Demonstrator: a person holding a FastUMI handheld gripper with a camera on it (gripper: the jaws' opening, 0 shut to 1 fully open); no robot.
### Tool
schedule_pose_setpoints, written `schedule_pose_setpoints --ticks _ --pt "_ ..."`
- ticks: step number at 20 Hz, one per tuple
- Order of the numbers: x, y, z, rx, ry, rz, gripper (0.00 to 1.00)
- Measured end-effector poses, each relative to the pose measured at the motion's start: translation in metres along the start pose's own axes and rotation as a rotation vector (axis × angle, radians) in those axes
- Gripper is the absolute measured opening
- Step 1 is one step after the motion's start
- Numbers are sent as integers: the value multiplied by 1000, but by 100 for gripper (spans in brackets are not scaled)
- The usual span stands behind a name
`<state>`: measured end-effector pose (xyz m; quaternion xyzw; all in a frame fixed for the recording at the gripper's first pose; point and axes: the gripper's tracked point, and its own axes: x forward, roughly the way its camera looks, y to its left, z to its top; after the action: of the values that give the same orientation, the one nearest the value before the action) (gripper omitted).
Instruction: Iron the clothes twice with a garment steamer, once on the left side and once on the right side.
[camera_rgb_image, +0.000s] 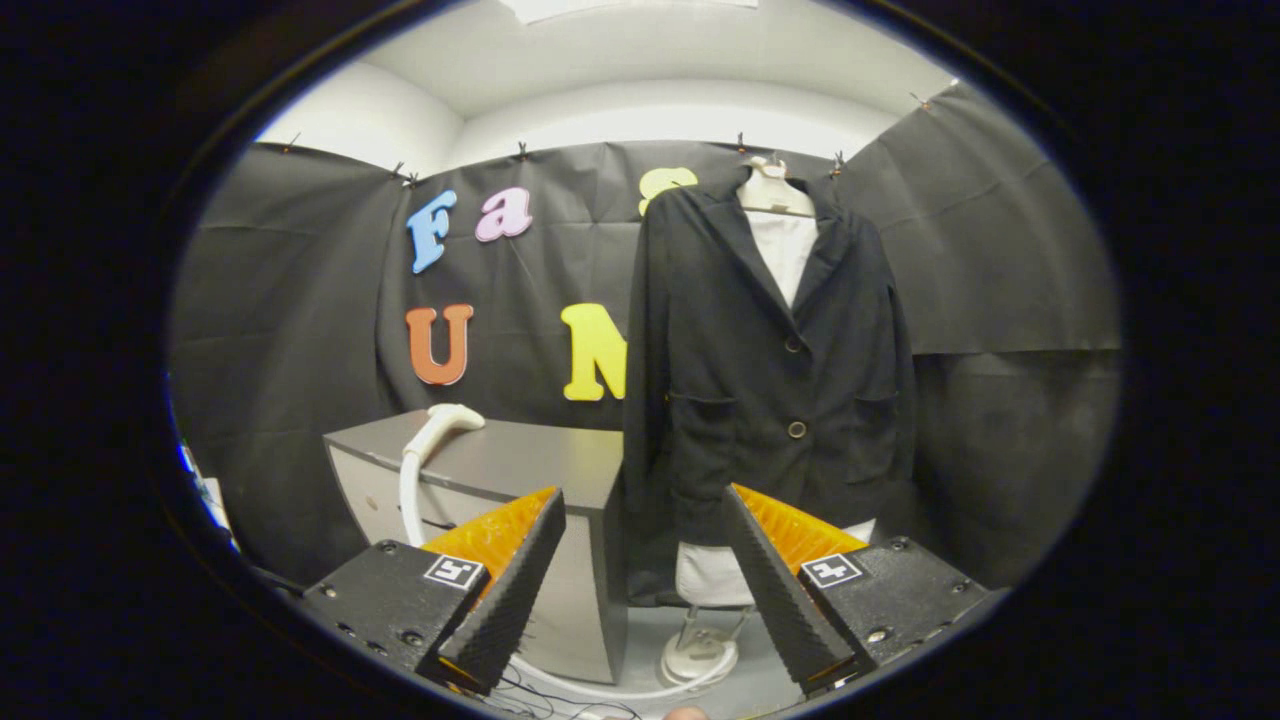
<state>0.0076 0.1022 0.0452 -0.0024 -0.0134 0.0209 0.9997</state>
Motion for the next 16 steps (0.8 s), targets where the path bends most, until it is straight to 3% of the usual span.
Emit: schedule_pose_setpoints --ticks 4,9,16 --pt "15 61 15 6 19 50 100" --pt "54 142 32 7 57 187 100" --pt "151 229 35 -7 161 352 100"
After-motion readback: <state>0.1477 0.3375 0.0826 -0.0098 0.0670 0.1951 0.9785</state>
